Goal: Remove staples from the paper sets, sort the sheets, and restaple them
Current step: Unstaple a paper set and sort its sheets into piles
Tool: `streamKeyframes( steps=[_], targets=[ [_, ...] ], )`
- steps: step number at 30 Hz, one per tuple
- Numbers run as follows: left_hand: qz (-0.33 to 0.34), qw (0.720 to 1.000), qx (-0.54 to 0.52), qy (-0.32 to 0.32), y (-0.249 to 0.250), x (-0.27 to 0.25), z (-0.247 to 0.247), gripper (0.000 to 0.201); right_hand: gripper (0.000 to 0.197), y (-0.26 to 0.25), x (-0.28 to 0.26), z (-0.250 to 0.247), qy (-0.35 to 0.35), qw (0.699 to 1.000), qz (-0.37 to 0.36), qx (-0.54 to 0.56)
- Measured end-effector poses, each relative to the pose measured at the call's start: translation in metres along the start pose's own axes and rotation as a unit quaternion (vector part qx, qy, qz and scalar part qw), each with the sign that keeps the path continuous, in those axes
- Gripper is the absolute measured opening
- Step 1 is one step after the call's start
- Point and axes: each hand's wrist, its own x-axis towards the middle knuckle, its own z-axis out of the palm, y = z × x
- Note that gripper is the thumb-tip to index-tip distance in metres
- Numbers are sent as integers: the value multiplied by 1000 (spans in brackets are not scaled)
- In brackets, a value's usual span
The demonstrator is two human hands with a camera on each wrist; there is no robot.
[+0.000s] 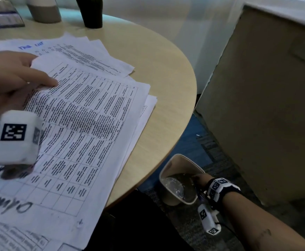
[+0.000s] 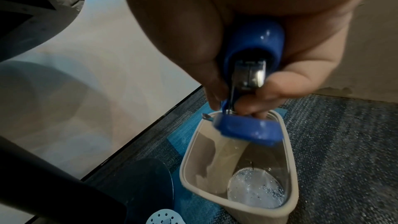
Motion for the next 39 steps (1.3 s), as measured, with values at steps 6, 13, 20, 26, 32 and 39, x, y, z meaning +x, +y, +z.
streamKeyframes(
  steps=[6, 13, 20, 26, 32, 39],
  targets=[
    [-74, 979, -187, -17, 32, -7, 20, 19, 40, 8, 2, -7, 40, 992, -13, 117],
    [-113, 966, -231, -14, 35, -12, 19, 19, 55, 4, -57, -82, 242, 909, -94, 327],
    [-114, 954, -279, 7, 41, -23, 22, 23, 46, -95, -184, -220, 433, 789, -309, 307],
    [-108, 935, -336, 21, 48, -32, 23, 30, 45, -210, -181, -271, 369, 856, -345, 109],
    [-119, 936, -331, 21, 46, -33, 17, 40, 5, -281, -139, -259, 234, 916, -322, -45],
    [-90, 937, -335, -28, 42, -36, 9, 59, 24, -284, -117, -256, 255, 923, -237, -165]
  ],
)
